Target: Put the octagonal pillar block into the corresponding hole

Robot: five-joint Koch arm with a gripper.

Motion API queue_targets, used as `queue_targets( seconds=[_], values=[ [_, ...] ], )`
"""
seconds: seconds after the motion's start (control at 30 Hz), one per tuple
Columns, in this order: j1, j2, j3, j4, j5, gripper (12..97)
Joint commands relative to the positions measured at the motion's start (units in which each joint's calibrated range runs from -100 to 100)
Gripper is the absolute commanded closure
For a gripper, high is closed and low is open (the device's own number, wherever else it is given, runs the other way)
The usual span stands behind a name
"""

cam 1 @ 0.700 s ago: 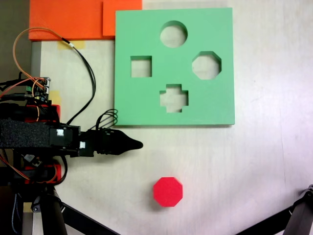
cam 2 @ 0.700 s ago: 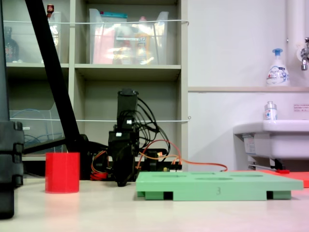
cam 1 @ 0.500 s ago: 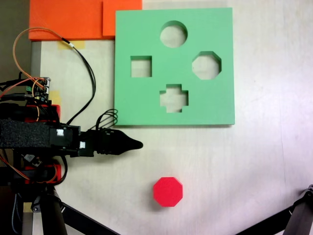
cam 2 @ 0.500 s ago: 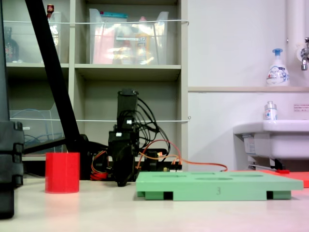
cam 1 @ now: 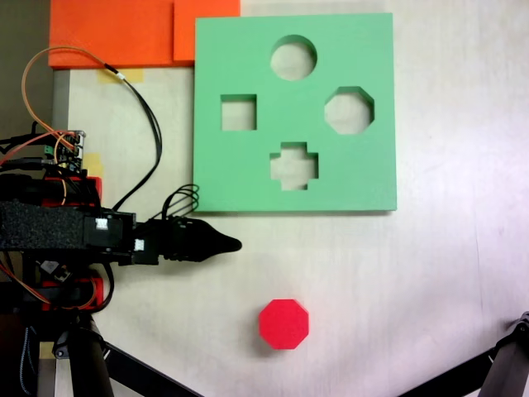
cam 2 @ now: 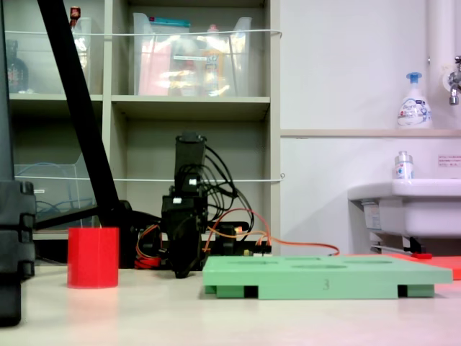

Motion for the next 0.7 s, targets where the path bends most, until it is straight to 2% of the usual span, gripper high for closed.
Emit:
queue_targets(
  seconds=[0.0, 0.23, 0.33, 0.43, 0.5, 0.67],
  values=[
    [0.10, -0.27, -2.65, -0.42, -0.39, 60.0],
    [-0.63, -0.27, -2.65, -0.03, 0.10, 59.9],
    [-2.78, -0.27, -2.65, 2.47, 10.65, 59.1],
    [-5.91, -0.27, -2.65, 2.37, 16.51, 62.3],
    [-7.86, -0.27, 1.34, -3.69, 21.88, 63.2],
    [-8.60, -0.27, 23.68, -37.11, 34.09, 63.2]
  ],
)
